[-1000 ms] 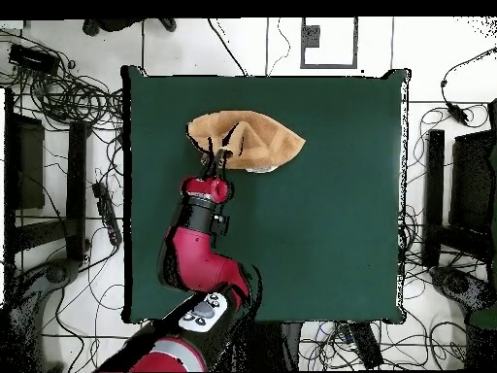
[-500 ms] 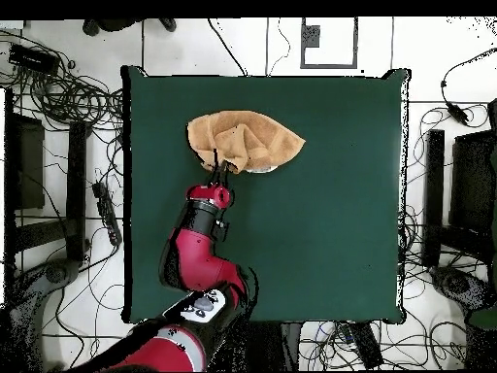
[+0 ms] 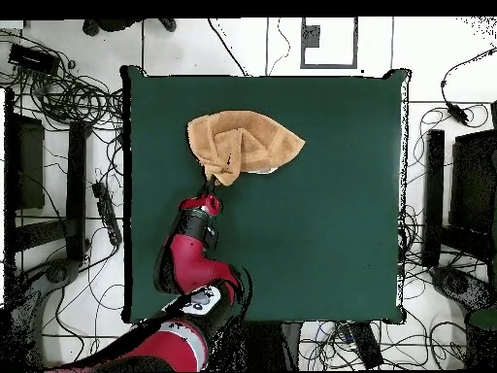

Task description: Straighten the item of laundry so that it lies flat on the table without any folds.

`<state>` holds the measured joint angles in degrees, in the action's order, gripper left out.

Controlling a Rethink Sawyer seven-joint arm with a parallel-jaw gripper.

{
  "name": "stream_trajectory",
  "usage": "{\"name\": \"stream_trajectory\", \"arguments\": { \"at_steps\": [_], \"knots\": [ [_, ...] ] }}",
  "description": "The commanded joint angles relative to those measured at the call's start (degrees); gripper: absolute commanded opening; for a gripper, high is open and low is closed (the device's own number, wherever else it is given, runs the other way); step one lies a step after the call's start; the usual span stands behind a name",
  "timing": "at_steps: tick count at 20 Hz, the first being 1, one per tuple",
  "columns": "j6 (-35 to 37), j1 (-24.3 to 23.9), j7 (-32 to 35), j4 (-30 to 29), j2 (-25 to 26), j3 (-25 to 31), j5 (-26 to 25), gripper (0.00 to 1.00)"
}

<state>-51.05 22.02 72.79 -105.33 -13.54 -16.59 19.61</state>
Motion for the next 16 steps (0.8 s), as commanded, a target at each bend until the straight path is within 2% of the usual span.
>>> {"name": "stream_trajectory", "arguments": {
  "at_steps": [1, 3, 6, 9, 12, 16],
  "knots": [
    [14.0, -1.0, 11.2, 4.9, -0.1, 11.0, -1.9, 0.00],
    [20.1, -1.5, 9.4, 5.7, -0.5, 11.8, -1.5, 0.00],
    [26.3, -3.0, 8.9, 6.4, -1.9, 13.3, -3.4, 0.00],
    [28.5, -5.2, 10.2, 6.4, -3.7, 15.4, -7.0, 0.00],
    [32.0, -6.4, 10.2, 7.2, -4.2, 16.7, -7.5, 0.00],
    [36.9, -11.7, 10.1, 6.6, -5.8, 22.5, -12.8, 0.00]
  ]
}}
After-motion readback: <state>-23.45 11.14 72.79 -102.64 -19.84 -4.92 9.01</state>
